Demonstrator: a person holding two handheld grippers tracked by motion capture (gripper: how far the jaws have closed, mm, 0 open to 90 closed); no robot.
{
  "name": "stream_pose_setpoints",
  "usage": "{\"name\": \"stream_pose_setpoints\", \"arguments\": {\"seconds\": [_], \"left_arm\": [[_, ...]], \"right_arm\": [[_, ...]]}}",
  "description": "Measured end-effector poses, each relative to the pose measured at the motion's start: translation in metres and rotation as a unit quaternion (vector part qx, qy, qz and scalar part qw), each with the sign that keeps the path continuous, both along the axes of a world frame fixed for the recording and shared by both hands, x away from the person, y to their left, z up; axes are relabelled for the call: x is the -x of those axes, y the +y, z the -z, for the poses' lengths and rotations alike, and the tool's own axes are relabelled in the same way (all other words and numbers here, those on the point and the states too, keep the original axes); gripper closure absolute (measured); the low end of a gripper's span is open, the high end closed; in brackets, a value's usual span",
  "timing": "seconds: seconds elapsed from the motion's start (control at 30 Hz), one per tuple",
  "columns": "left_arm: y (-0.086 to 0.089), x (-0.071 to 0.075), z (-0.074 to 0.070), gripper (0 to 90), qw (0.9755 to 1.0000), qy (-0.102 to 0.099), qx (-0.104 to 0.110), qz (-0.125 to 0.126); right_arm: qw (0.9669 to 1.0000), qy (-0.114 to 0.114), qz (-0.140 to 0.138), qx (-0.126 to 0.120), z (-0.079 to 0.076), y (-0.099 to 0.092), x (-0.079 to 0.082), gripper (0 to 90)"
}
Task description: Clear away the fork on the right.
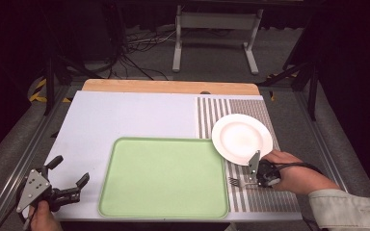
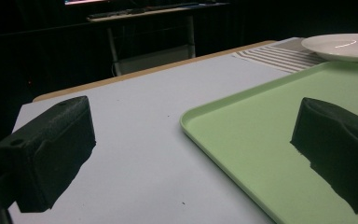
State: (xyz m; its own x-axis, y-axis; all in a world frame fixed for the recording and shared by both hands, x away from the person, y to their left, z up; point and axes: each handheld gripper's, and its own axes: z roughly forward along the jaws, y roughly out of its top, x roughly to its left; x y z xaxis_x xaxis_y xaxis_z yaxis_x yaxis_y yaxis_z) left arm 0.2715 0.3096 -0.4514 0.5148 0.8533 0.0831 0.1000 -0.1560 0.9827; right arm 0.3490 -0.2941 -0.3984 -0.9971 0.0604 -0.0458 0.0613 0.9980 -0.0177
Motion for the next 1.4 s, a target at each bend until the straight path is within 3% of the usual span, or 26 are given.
{"name": "stream_pose_setpoints", "arguments": {"seconds": [0.43,0.7,0.93,1.2,1.4], "left_arm": [[0.0,0.0,0.0,0.3,1.0,-0.001,-0.001,0.0],[0.0,0.0,0.0,0.3,1.0,-0.001,-0.001,-0.001],[0.0,0.0,0.0,0.3,1.0,-0.001,-0.001,-0.001],[0.0,0.0,0.0,0.3,1.0,0.0,0.001,0.0],[0.0,0.0,0.0,0.3,1.0,0.0,0.001,-0.001]], "right_arm": [[0.9977,-0.031,0.027,-0.054,-0.028,0.0,0.001,84.7],[0.9923,-0.055,0.045,-0.101,-0.041,0.0,0.003,84.7],[0.9855,-0.069,0.07,-0.139,-0.05,0.003,0.005,84.8],[0.973,-0.084,0.102,-0.189,-0.055,0.009,0.005,84.8],[0.9578,-0.08,0.151,-0.231,-0.06,0.017,0.007,84.8]]}}
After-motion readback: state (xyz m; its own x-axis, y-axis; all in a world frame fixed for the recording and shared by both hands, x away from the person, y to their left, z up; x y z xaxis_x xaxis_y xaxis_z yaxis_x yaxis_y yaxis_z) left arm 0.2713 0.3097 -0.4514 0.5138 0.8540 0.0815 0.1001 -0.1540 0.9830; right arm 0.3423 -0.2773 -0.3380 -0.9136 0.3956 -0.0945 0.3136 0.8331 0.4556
